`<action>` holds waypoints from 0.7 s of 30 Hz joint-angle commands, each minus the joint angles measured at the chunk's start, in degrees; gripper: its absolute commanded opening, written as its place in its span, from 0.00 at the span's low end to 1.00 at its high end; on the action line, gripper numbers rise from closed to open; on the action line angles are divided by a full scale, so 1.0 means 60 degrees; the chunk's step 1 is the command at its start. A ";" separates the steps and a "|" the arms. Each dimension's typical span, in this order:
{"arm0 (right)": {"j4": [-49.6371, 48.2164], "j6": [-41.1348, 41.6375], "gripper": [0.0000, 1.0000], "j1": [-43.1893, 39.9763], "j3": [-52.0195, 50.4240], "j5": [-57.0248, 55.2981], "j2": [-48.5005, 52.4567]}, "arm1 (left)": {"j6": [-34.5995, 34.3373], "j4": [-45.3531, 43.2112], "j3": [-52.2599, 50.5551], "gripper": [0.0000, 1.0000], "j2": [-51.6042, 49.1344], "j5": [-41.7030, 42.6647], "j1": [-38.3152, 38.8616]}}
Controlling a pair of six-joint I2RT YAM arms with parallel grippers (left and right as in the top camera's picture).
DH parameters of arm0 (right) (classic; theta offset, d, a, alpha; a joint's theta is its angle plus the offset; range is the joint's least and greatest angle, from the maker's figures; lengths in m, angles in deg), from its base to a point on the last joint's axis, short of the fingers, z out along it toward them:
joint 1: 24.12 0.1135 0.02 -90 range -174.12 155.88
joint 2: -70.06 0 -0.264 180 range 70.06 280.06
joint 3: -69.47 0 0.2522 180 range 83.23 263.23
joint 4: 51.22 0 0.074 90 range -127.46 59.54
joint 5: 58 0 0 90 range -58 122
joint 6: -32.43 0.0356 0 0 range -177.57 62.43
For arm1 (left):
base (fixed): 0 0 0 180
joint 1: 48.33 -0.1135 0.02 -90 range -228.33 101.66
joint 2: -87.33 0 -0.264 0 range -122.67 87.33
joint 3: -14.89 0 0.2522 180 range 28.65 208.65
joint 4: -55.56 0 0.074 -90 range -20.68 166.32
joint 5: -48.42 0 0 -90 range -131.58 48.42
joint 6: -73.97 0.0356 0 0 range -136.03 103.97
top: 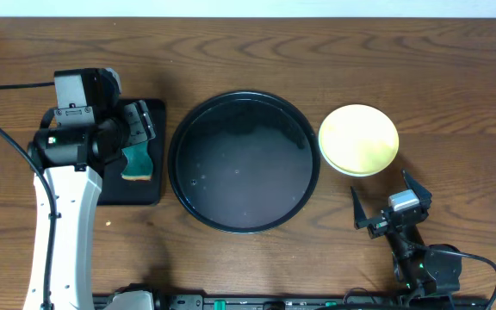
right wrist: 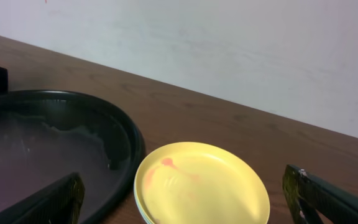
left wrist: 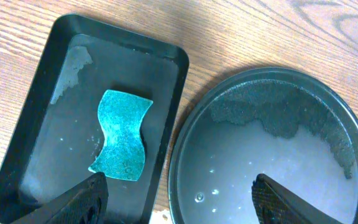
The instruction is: Clean dirty plates on tray and stack at the side
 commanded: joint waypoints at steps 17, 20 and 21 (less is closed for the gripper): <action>0.0044 -0.0120 0.99 -0.0102 -0.0015 0.0146 -0.0066 | -0.0084 0.0036 0.0087 0.75 -0.0018 -0.0047 0.0007; 0.0044 -0.0120 0.99 -0.0098 -0.0015 0.0146 -0.0066 | -0.0080 0.0117 0.0073 0.75 -0.0015 -0.0058 0.0007; 0.0044 -0.0120 0.99 -0.0102 -0.0015 0.0146 -0.0066 | -0.0062 0.0124 0.0062 0.75 0.0015 -0.0142 0.0007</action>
